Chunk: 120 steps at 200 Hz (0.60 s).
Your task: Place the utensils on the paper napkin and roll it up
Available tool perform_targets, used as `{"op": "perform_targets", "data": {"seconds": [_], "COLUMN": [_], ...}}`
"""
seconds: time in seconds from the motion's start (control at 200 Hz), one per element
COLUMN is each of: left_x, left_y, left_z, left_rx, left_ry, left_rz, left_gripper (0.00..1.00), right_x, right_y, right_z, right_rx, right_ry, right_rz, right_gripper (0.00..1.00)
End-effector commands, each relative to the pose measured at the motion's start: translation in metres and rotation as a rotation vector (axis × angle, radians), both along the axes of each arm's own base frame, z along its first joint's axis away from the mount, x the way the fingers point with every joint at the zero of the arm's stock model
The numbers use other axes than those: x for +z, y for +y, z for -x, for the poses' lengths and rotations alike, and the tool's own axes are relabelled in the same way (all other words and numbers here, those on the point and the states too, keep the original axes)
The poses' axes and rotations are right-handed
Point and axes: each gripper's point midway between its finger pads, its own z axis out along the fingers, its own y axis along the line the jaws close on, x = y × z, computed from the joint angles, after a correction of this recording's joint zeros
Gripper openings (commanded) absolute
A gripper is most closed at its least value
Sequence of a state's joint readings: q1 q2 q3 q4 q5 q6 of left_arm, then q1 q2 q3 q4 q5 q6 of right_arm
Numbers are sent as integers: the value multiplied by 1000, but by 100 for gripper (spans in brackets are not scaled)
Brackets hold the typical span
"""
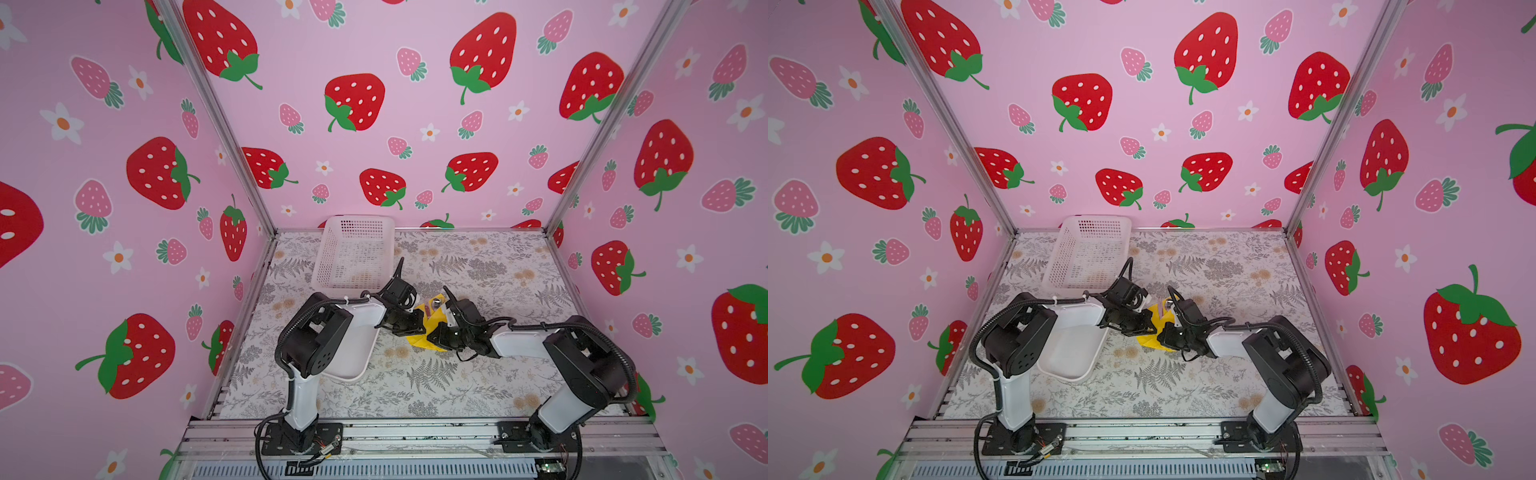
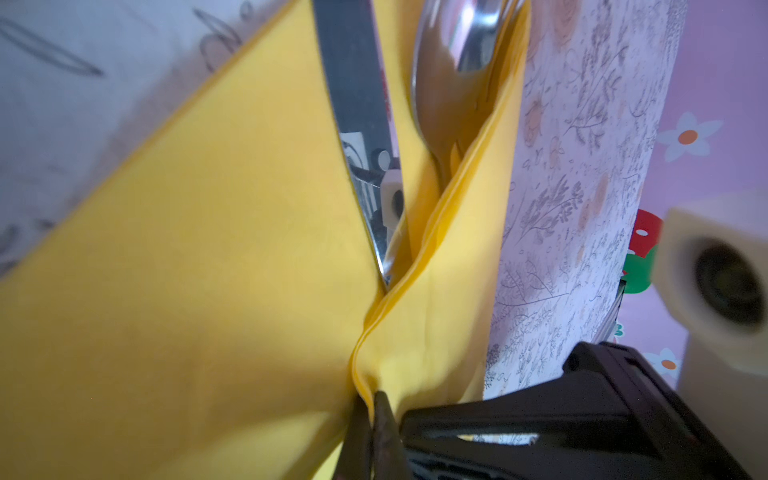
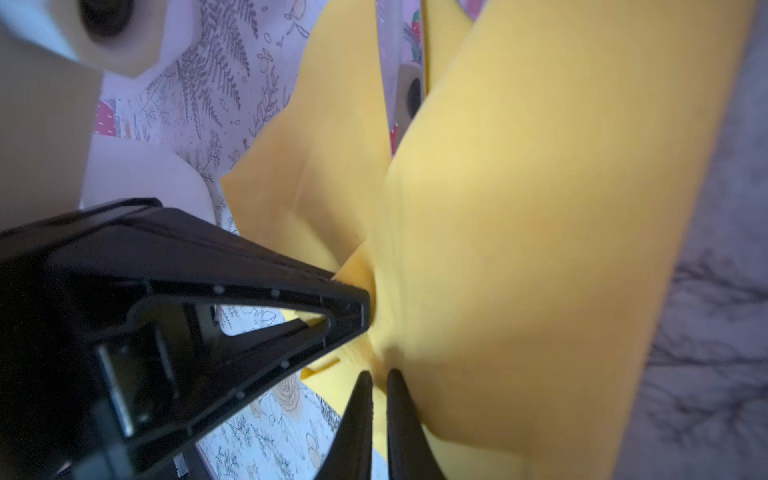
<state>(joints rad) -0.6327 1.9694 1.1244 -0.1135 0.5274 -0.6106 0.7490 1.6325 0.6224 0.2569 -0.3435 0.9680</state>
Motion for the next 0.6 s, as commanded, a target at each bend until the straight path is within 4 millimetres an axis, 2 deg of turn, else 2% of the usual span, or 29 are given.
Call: {"op": "perform_targets", "data": {"seconds": [0.0, 0.14, 0.26, 0.33, 0.345, 0.46, 0.595], "left_x": [-11, -7, 4, 13, 15, 28, 30], "left_y": [15, 15, 14, 15, 15, 23, 38], "left_z": [5, 4, 4, 3, 2, 0, -3], "left_rx": [31, 32, 32, 39, 39, 62, 104], "left_ry": [33, 30, 12, 1, -5, -40, -63], "left_rz": [-66, -64, -54, -50, -50, -76, -143], "left_gripper": [0, 0, 0, 5, 10, 23, 35], "right_x": [-5, -14, -18, -19, -20, -20, -20], "right_y": [-7, -15, -19, -18, -18, -19, -18], "right_z": [11, 12, 13, 14, 15, 15, 15], "right_rx": [0, -28, -47, -41, -41, -48, -50], "right_ry": [27, 43, 47, 54, 55, 57, 57], "right_rz": [18, 53, 66, 64, 64, 62, 54], "right_gripper": [13, 13, 13, 13, 13, 13, 13]}}
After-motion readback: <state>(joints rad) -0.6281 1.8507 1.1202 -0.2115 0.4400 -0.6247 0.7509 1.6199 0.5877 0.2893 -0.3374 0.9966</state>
